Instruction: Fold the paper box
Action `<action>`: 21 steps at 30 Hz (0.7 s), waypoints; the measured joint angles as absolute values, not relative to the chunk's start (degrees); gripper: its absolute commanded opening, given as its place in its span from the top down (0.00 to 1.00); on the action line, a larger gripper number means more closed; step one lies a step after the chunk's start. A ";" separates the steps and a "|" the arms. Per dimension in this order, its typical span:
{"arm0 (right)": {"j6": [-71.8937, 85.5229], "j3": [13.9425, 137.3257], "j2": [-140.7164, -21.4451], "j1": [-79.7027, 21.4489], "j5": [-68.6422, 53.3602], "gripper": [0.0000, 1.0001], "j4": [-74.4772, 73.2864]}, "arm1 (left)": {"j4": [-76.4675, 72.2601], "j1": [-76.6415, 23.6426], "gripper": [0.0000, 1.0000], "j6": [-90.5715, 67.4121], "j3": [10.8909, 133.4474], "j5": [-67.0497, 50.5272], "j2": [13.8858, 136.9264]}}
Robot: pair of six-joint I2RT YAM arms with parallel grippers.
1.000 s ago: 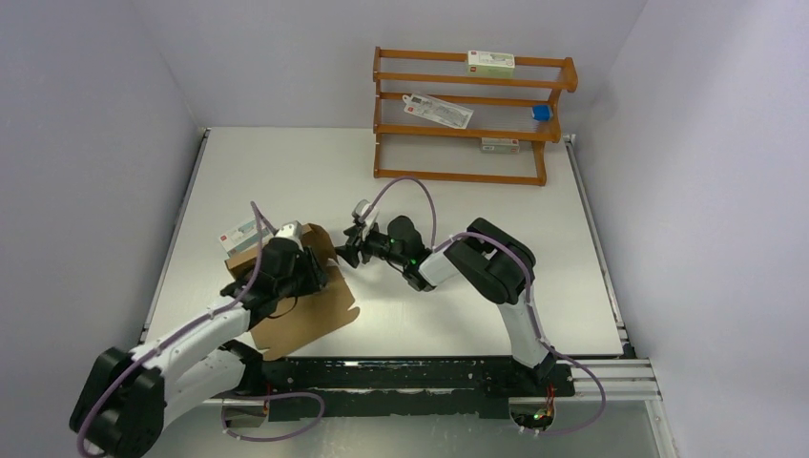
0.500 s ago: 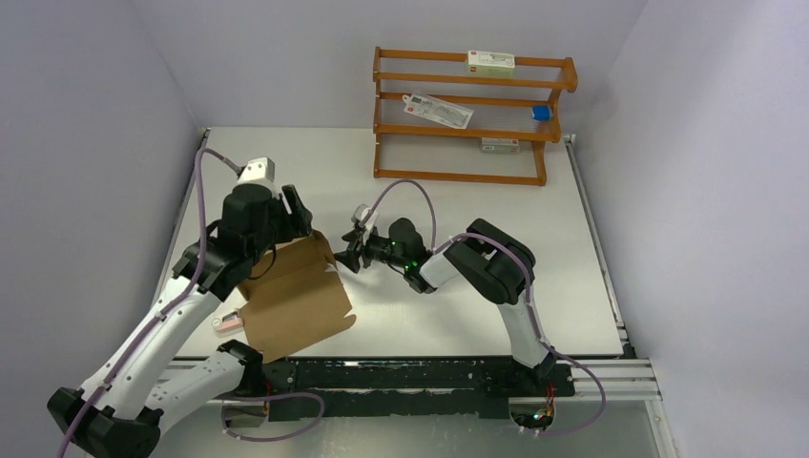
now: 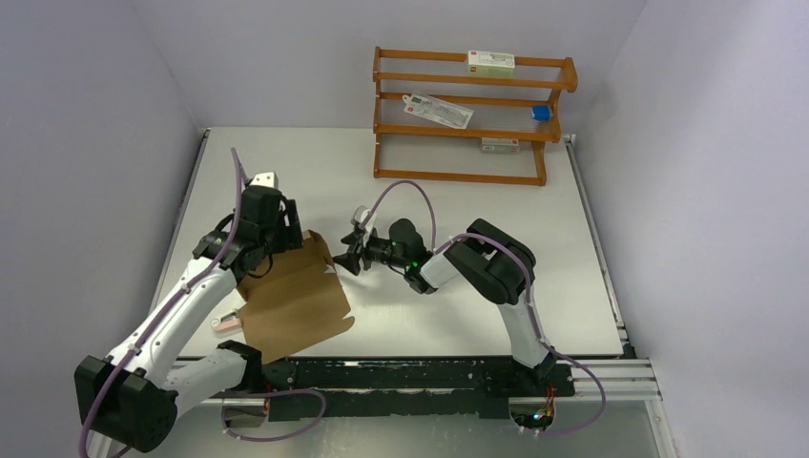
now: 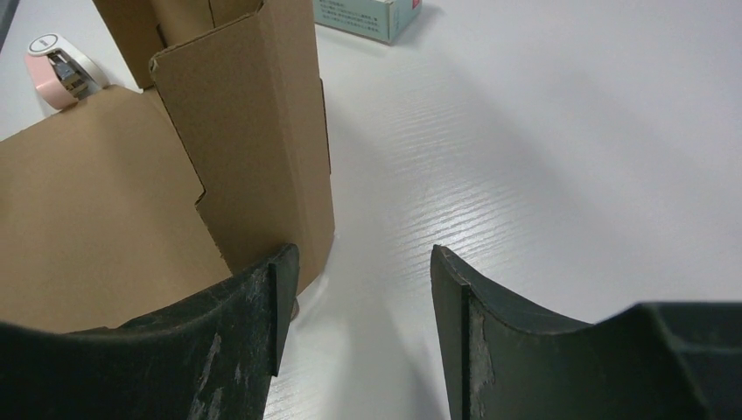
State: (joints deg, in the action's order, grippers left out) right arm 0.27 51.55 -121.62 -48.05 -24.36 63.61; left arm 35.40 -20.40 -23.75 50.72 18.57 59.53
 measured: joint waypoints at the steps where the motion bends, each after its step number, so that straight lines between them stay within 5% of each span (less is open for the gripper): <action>1: 0.27 51.55 -121.62 -48.07 -24.49 0.39 63.61 | 35.40 -20.27 0.28 -23.77 49.95 18.09 59.24; 21: -0.21 54.89 -121.75 -48.73 -26.39 0.37 62.52 | 31.83 -19.90 0.38 -22.79 45.47 13.17 56.77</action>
